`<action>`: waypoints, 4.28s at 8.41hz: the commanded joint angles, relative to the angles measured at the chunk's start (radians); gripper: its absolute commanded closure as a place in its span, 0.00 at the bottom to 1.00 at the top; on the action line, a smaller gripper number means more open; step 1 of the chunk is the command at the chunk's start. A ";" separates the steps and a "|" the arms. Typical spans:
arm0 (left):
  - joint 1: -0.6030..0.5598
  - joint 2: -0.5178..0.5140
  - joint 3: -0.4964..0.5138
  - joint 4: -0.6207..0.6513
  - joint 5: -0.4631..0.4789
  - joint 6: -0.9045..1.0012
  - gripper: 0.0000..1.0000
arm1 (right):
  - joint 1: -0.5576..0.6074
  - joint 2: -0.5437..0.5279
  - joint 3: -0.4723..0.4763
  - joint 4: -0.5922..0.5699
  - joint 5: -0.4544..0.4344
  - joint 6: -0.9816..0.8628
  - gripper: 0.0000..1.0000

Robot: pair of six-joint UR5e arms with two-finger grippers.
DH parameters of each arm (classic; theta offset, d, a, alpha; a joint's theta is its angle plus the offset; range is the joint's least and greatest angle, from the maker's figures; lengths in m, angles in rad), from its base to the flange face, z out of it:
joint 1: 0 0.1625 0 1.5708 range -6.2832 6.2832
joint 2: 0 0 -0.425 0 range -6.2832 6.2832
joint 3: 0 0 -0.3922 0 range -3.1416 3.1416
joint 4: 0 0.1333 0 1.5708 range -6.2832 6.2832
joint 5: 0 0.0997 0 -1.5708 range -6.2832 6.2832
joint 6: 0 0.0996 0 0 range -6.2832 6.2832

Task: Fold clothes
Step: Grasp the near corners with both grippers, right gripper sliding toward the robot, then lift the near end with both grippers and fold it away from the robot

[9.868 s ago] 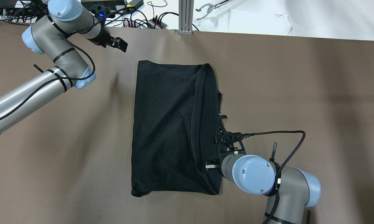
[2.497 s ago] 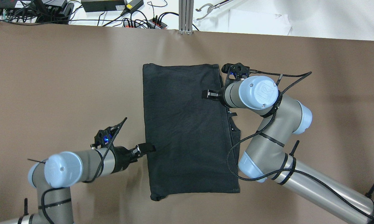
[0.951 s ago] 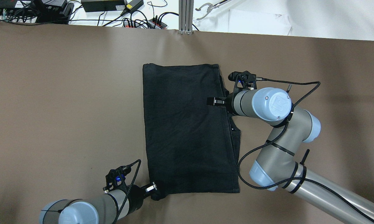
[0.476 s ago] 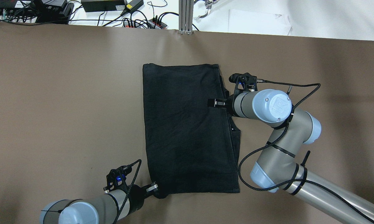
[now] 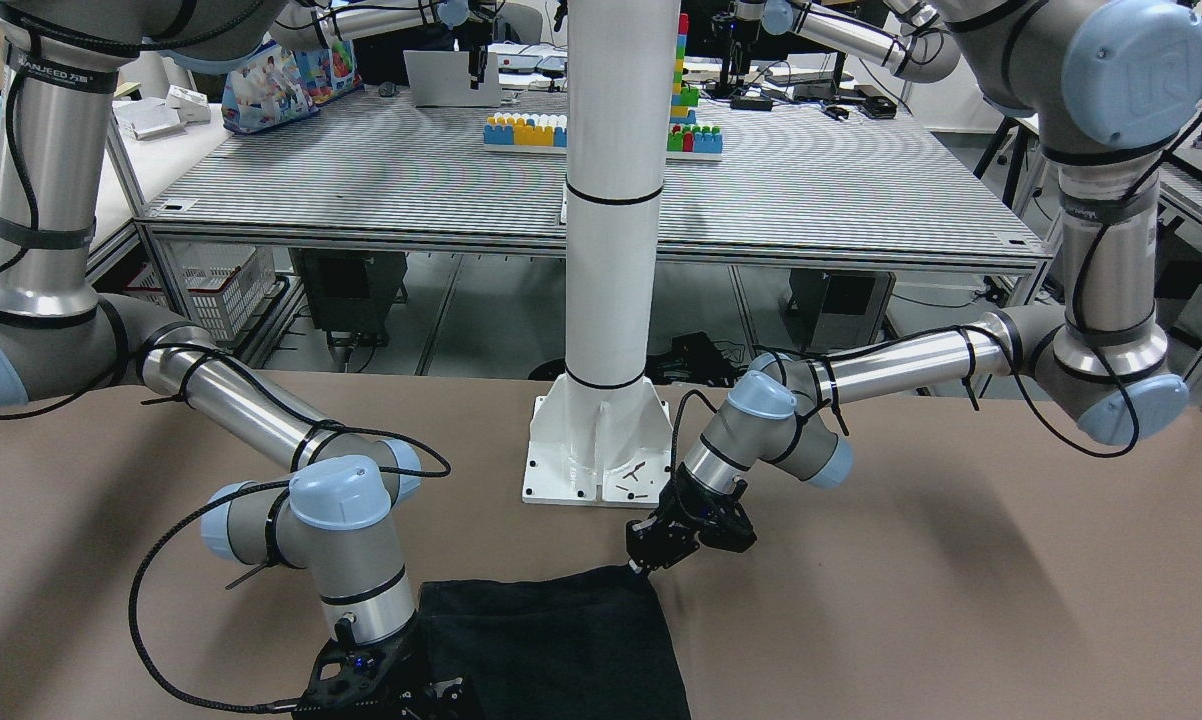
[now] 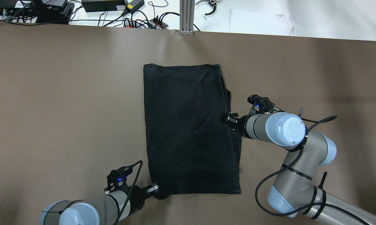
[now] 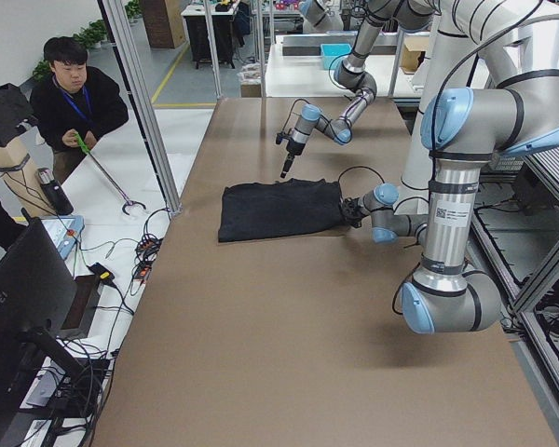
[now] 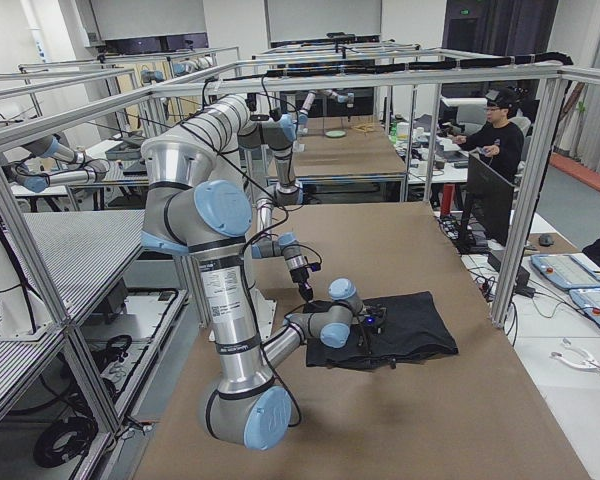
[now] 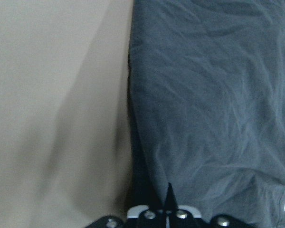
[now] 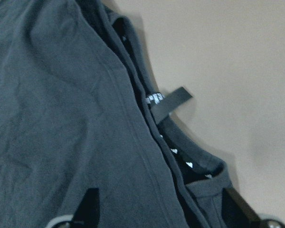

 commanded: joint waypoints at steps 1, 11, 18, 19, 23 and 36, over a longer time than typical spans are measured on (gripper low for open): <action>0.001 0.001 0.003 0.001 0.000 0.003 1.00 | -0.080 -0.082 0.044 0.004 -0.088 0.178 0.09; -0.004 0.004 0.007 0.001 0.000 0.017 1.00 | -0.217 -0.151 0.085 0.015 -0.220 0.241 0.11; -0.007 0.016 0.006 0.001 0.000 0.017 1.00 | -0.278 -0.147 0.093 0.006 -0.272 0.262 0.36; -0.007 0.016 0.006 0.001 0.000 0.017 1.00 | -0.280 -0.145 0.094 0.006 -0.280 0.282 0.51; -0.009 0.015 0.001 0.001 0.000 0.017 1.00 | -0.283 -0.159 0.142 0.000 -0.315 0.318 0.91; -0.350 -0.060 -0.377 0.473 -0.306 0.148 1.00 | -0.231 -0.032 0.429 -0.399 -0.269 0.371 1.00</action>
